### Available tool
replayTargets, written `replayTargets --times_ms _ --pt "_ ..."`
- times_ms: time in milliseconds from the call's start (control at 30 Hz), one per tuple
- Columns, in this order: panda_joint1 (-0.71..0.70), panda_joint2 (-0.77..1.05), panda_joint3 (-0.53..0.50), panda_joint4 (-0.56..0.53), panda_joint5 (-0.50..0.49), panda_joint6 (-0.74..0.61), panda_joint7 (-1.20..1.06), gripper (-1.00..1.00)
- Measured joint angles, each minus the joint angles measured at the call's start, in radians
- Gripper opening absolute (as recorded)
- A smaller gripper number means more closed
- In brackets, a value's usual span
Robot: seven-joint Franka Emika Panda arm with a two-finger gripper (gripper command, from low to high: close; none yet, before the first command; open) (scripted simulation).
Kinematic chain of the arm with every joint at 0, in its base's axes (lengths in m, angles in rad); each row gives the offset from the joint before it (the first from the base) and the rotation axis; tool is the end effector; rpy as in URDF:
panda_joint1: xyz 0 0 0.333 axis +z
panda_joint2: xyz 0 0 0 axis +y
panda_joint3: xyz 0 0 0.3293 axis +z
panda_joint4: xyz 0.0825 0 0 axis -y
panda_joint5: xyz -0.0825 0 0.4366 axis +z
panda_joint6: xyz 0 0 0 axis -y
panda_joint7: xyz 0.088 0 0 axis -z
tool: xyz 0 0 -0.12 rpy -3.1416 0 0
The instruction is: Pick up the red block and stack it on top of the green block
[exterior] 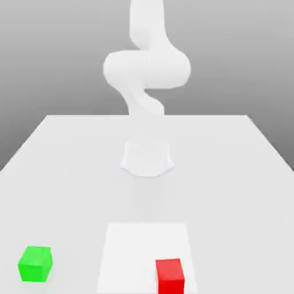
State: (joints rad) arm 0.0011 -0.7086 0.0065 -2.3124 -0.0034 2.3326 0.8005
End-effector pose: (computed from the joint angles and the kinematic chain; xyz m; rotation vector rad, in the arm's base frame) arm 0.4330 0.0040 0.6738 -2.4956 1.0426 -0.9529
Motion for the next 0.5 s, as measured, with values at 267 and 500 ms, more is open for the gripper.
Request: replayTargets --times_ms 267,500 --pt "0.006 0.296 0.019 -0.041 -0.011 0.107 0.003 0.0" --pt "0.012 0.55 0.033 -0.075 -0.02 0.198 0.004 0.0"
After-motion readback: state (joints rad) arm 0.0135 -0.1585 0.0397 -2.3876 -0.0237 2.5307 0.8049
